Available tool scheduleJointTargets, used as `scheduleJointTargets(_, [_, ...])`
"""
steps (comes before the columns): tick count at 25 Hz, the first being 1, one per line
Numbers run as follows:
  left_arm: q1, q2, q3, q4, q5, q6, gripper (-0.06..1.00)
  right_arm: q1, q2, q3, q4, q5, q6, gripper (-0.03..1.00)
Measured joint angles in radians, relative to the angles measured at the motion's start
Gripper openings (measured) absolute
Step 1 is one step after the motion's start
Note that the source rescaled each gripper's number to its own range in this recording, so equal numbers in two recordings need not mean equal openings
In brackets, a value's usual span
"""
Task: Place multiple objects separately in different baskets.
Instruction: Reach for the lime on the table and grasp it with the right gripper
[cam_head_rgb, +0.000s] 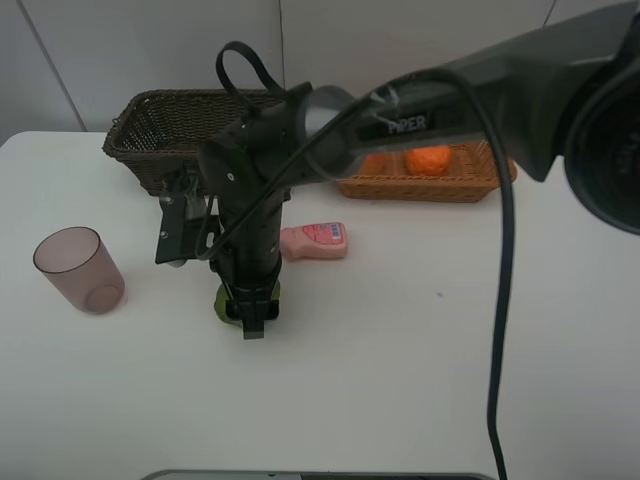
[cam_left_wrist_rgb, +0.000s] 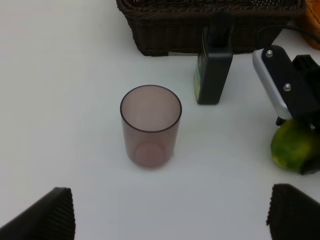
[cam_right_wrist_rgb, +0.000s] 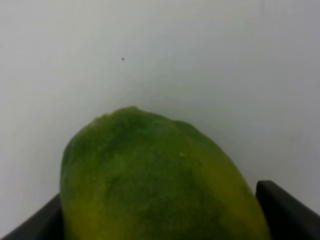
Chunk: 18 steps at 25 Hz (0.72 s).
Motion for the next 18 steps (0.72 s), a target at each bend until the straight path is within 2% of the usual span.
scheduleJointTargets(18, [0.0, 0.0, 0.0, 0.0, 0.0, 0.0, 0.99, 0.0, 0.0, 0.0, -0.001, 0.007, 0.0, 0.38])
